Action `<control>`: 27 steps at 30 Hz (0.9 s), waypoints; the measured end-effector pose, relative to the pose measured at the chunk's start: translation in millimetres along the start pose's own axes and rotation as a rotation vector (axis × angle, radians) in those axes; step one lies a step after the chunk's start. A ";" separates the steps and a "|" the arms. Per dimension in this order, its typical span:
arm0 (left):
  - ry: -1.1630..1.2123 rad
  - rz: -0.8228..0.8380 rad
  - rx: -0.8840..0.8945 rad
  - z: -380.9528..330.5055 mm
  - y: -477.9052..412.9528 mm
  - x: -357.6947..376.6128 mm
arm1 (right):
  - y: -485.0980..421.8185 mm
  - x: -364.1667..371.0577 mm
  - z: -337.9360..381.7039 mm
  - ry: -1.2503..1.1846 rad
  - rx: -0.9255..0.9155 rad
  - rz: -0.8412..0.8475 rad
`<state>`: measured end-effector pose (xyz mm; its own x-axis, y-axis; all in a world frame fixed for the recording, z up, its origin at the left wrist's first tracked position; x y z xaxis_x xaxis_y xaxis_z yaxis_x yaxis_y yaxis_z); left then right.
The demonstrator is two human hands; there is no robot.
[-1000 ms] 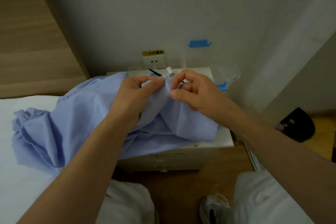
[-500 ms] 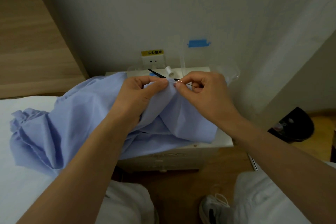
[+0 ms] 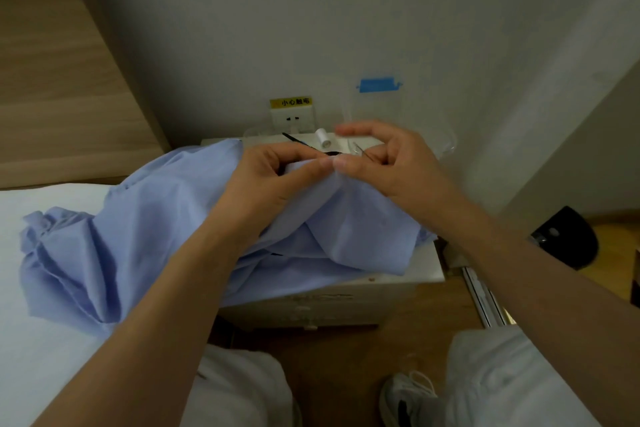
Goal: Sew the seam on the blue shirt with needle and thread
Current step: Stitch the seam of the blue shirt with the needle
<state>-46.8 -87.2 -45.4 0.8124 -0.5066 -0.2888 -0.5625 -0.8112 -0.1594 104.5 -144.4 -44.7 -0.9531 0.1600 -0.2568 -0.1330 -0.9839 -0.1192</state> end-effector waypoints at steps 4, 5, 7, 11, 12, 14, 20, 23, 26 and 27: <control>-0.062 0.069 0.025 -3.1 0.1 -3.8 | -0.9 4.9 -13.6 0.006 0.105 0.065; -0.108 0.087 0.030 -2.1 -0.5 -6.9 | -2.6 2.2 -16.6 -0.006 0.107 0.030; -0.201 0.091 0.029 1.4 -1.7 -14.1 | -5.6 -3.7 -20.0 0.013 0.083 -0.034; -0.207 0.079 -0.013 8.2 -1.1 -25.8 | -6.3 -7.8 -18.5 0.118 -0.003 -0.082; -0.156 0.083 -0.024 7.6 -0.2 -28.2 | -6.2 -9.5 -17.5 0.129 -0.019 -0.098; -0.032 0.104 -0.041 6.4 1.3 -34.4 | -6.7 -12.8 -16.2 0.141 -0.048 -0.133; -0.311 0.196 -0.069 18.5 3.7 -38.3 | -5.6 -13.2 -16.0 0.159 -0.083 -0.158; -0.422 0.159 -0.084 19.6 4.7 -33.4 | -5.8 -13.1 -15.9 0.146 -0.083 -0.155; -0.547 0.185 -0.083 21.6 4.0 -31.8 | -5.7 -11.8 -14.8 0.153 -0.088 -0.149; -0.586 0.208 -0.087 21.9 4.7 -31.5 | -5.7 -11.6 -14.5 0.150 -0.090 -0.146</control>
<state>-78.4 -68.7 -57.8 0.4539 -0.4326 -0.7790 -0.6654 -0.7460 0.0265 120.2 -139.5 -54.9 -0.8735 0.3171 -0.3695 -0.2357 -0.9394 -0.2491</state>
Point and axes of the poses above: each hand's wrist, its own y-axis away from the middle knuckle, its own x-axis out of the palm, z = x × y, the point moved 5 cm from there along -y, towards the middle knuckle, and after that the axes turned 4 degrees about x, right-handed, at the moved point
